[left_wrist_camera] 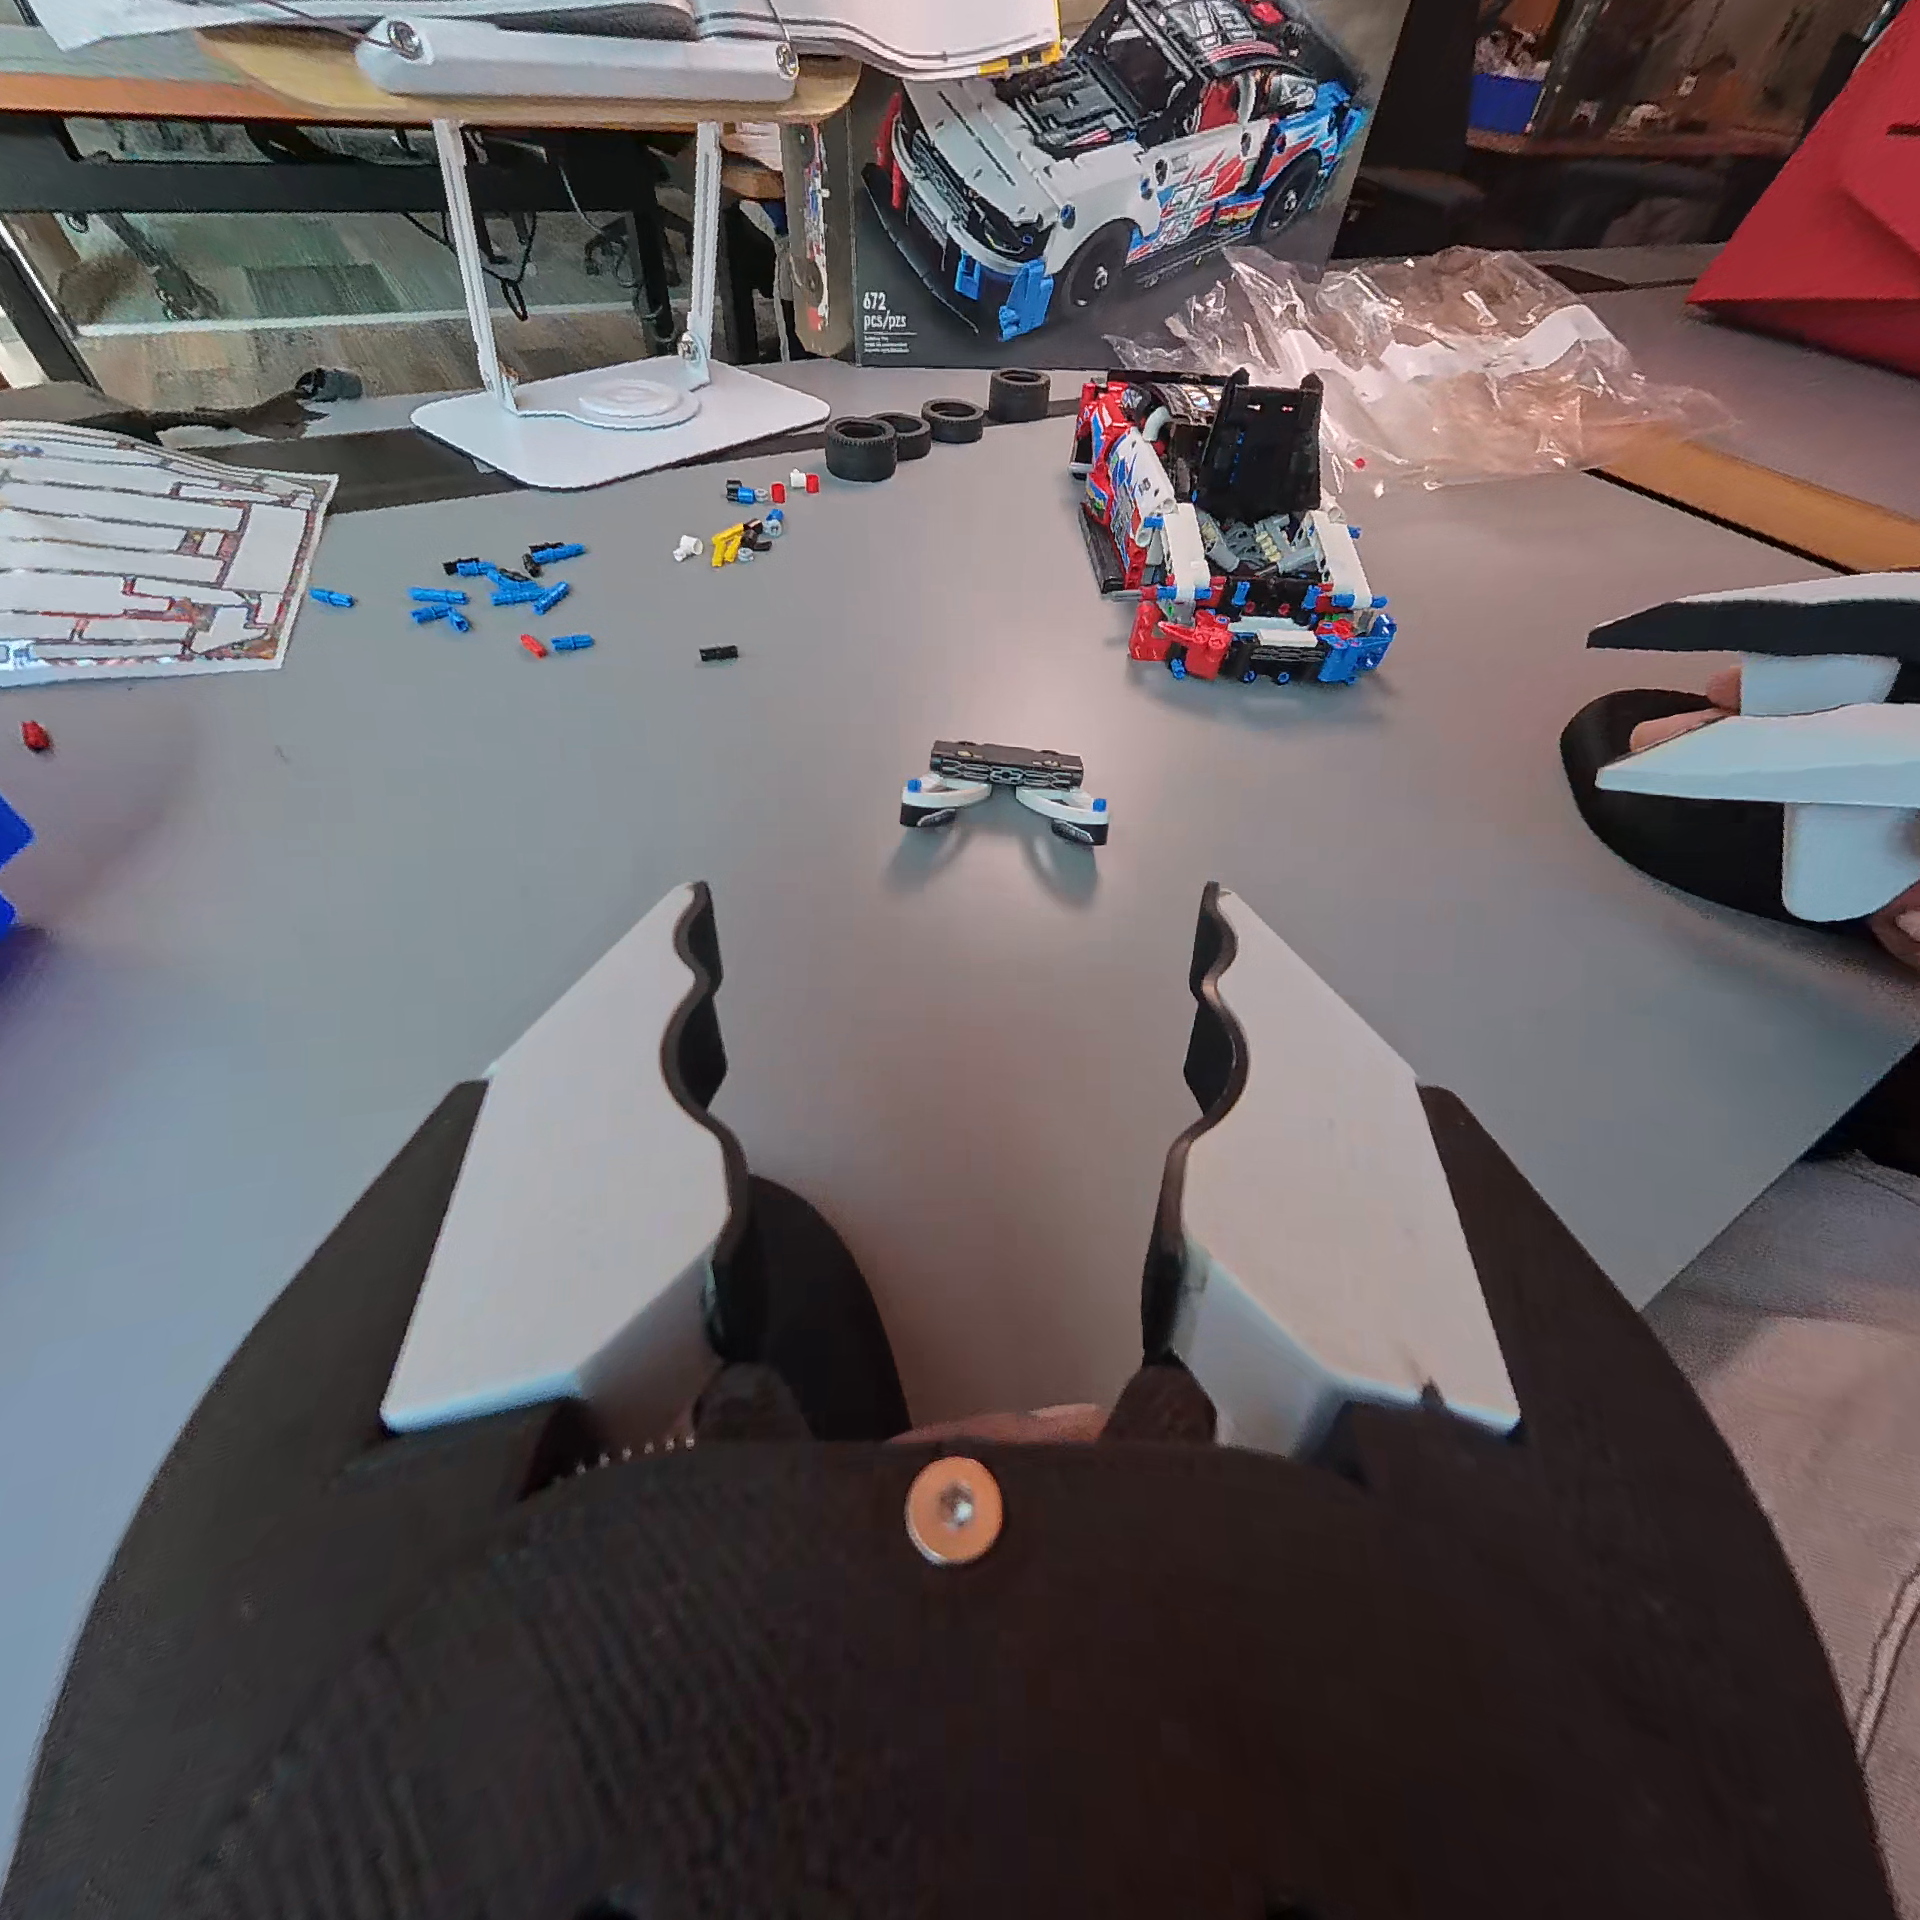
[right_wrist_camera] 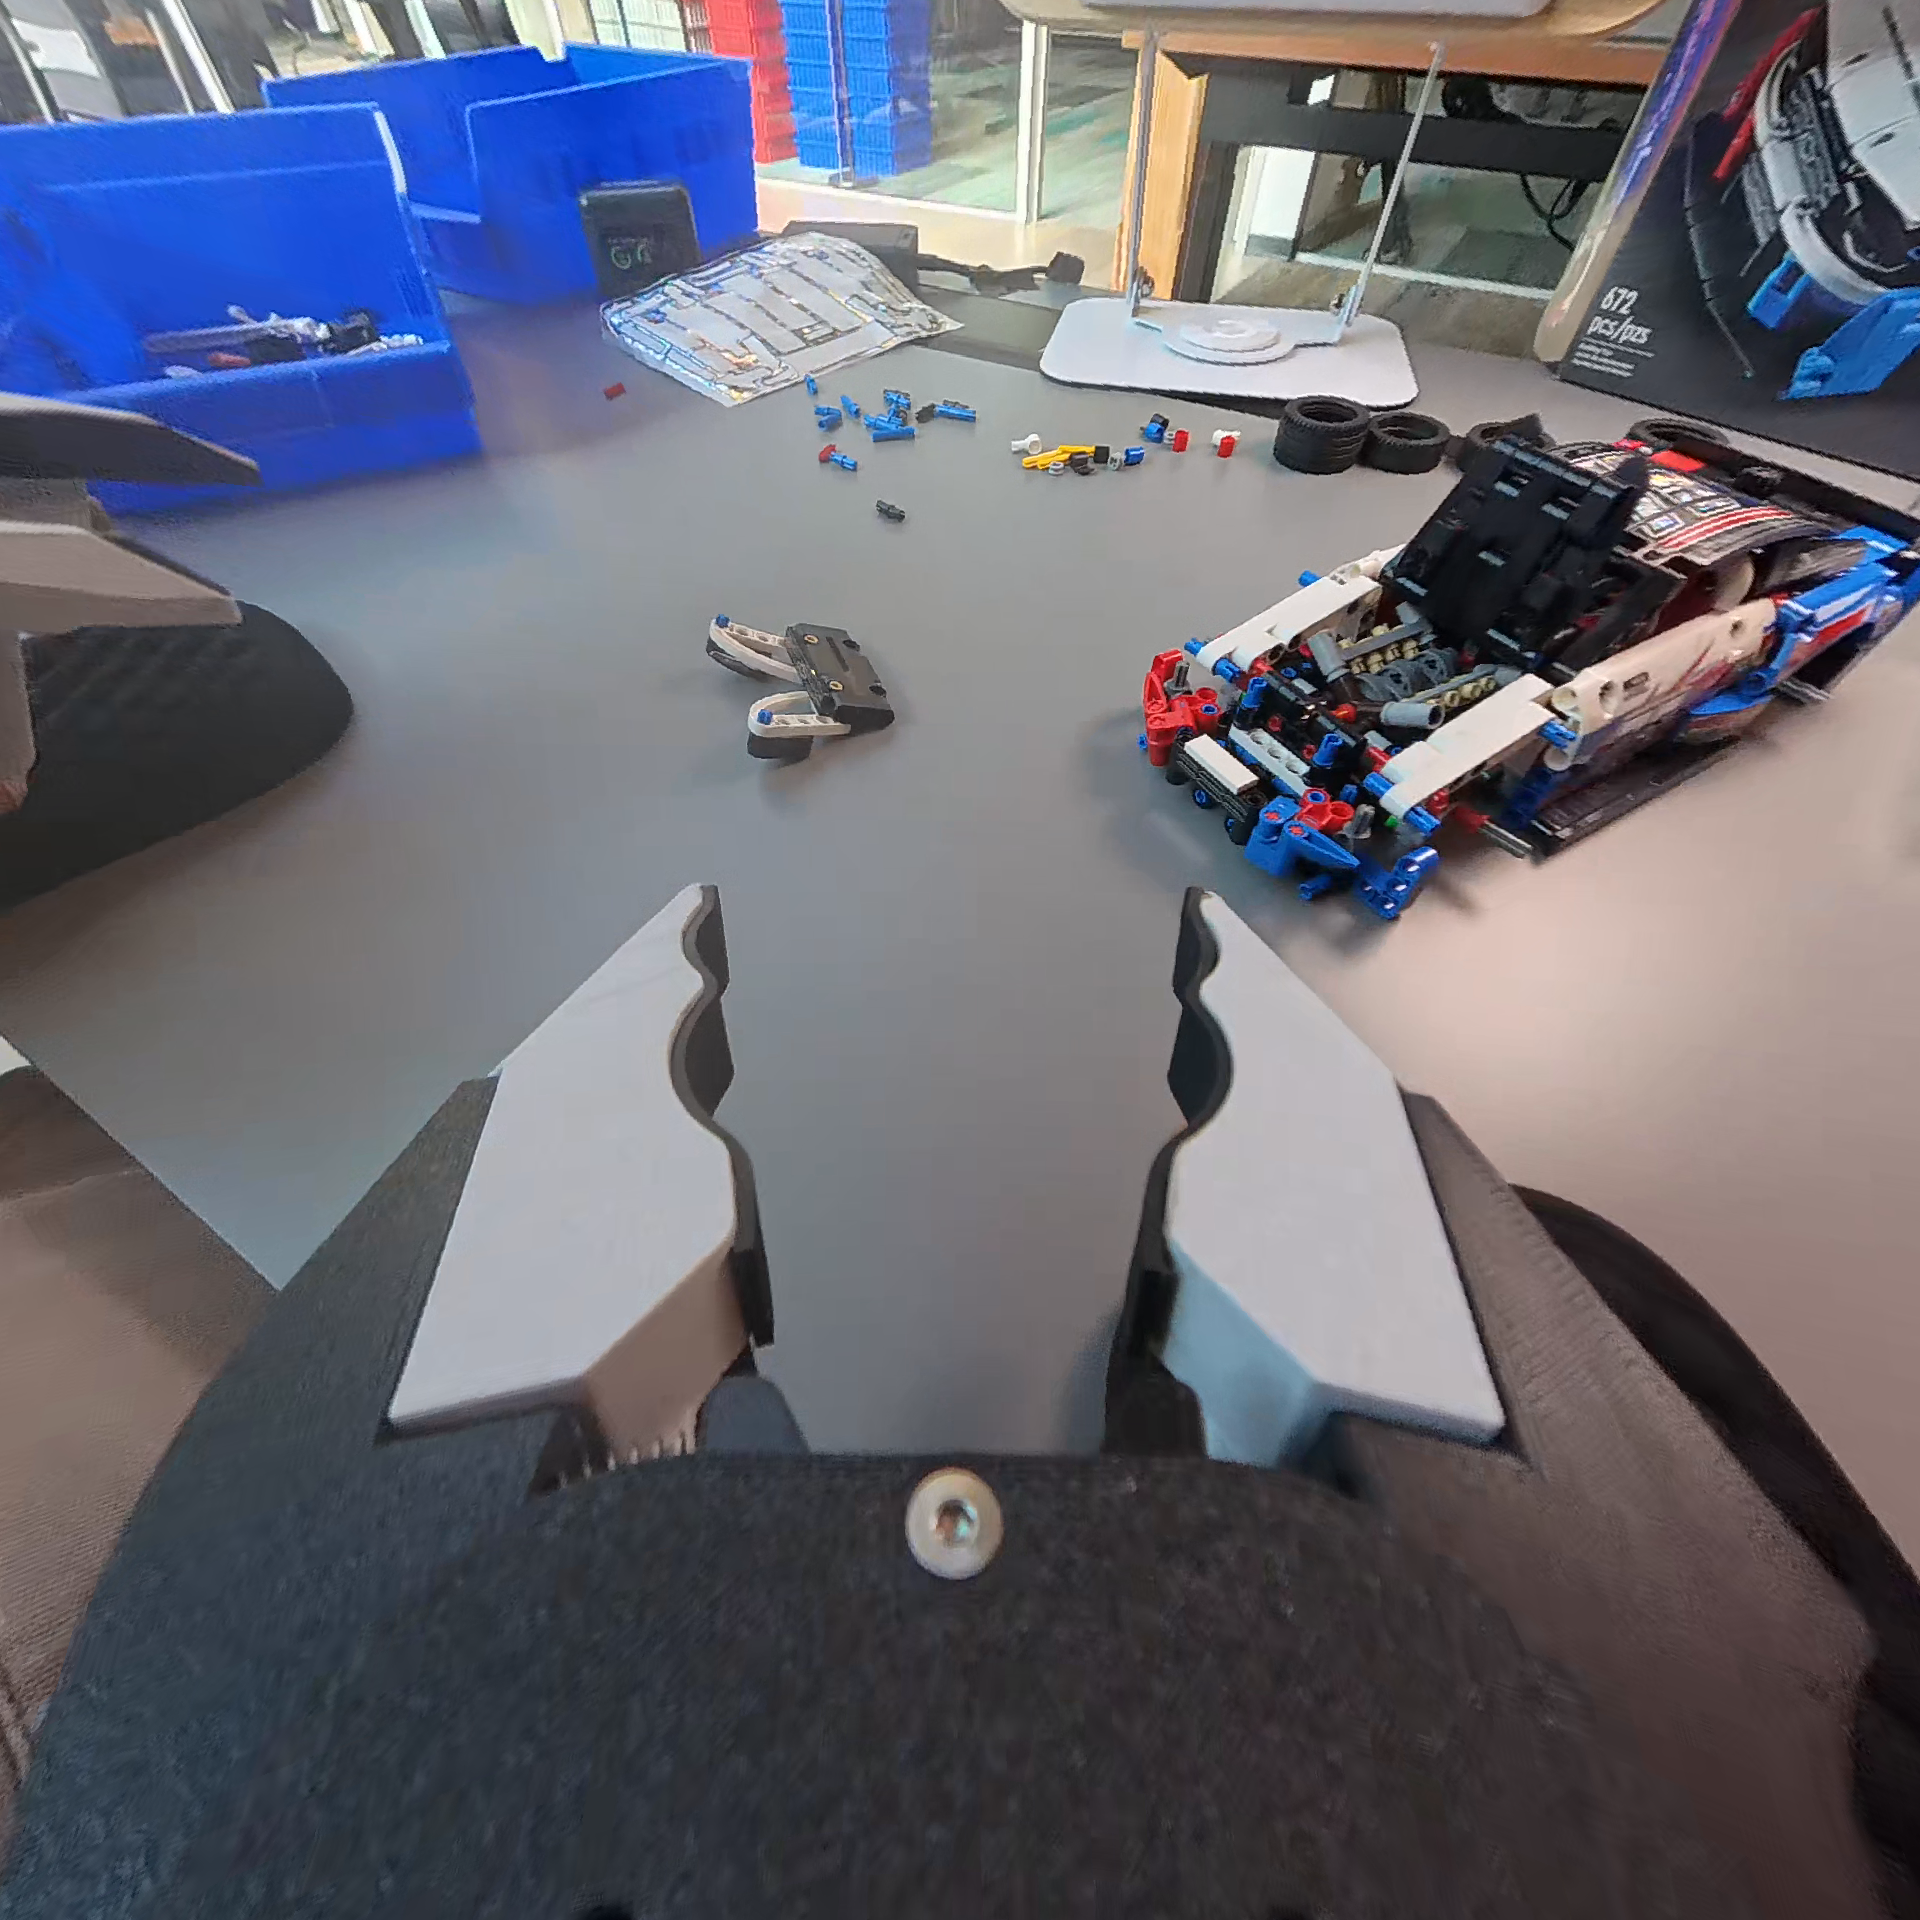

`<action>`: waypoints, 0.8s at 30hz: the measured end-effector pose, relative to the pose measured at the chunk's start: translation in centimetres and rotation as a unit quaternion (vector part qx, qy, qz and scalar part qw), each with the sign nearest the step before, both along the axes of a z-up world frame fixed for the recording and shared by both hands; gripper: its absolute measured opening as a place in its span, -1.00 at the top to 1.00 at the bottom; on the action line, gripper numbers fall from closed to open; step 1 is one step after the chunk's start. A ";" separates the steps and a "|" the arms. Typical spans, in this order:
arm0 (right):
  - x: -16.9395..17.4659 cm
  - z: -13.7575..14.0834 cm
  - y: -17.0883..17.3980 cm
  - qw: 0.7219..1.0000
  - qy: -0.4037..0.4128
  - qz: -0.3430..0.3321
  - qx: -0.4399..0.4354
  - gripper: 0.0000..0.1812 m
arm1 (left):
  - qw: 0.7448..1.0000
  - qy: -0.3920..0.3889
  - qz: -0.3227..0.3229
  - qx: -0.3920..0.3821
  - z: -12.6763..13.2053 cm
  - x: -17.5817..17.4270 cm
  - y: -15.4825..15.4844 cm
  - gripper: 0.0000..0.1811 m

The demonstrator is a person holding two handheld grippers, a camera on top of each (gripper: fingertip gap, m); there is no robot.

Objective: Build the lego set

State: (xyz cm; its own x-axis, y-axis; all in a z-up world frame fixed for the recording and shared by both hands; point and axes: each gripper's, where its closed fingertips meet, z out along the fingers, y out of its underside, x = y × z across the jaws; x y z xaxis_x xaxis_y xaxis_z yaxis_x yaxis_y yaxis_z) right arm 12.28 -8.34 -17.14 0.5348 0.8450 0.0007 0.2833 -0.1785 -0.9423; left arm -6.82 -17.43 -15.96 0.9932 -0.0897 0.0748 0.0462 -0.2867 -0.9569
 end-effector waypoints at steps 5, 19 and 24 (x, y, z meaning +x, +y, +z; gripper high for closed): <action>0.0 -0.6 0.4 1.000 -0.004 -0.007 -0.005 0.06 | 0.999 -0.031 0.008 0.008 -0.5 0.4 -0.6 0.00; 0.8 -0.2 2.0 0.997 -0.032 -0.059 0.032 -0.04 | 0.999 0.000 0.045 -0.012 -1.3 0.0 1.9 0.03; 1.5 0.1 0.2 0.997 -0.019 -0.063 0.046 -0.05 | 0.999 0.018 0.038 0.002 -1.2 0.8 1.6 0.05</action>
